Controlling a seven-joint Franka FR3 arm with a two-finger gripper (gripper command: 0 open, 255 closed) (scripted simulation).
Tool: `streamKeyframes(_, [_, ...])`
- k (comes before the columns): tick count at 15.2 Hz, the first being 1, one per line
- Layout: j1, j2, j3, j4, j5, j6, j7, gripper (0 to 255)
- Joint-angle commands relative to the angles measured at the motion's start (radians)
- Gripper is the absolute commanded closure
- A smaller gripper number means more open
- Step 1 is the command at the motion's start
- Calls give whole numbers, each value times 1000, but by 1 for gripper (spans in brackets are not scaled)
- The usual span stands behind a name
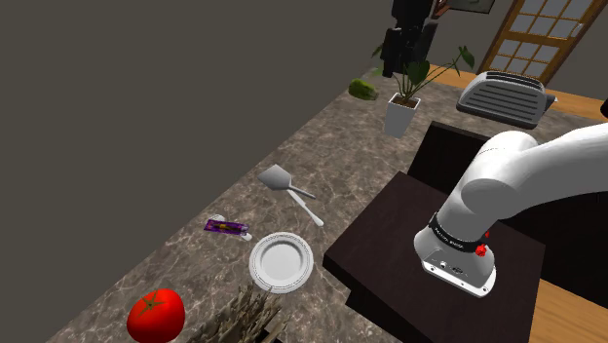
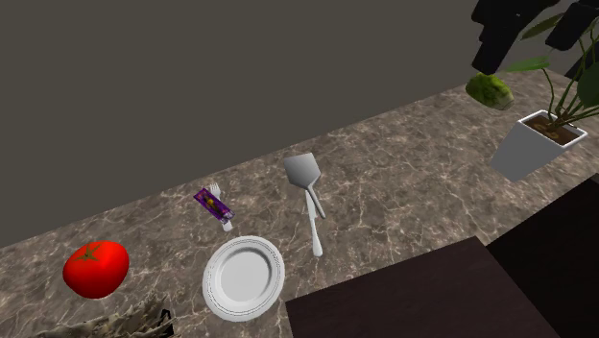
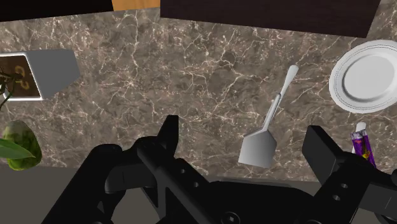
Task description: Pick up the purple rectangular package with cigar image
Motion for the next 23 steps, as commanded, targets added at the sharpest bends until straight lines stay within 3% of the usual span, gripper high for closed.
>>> streamKeyframes(1, [0, 0, 0, 0, 0, 0, 0, 0])
streamKeyframes(12, [75, 205, 58, -135, 78, 338, 28, 0])
streamKeyframes(23, [146, 529, 126, -124, 135, 656, 39, 0])
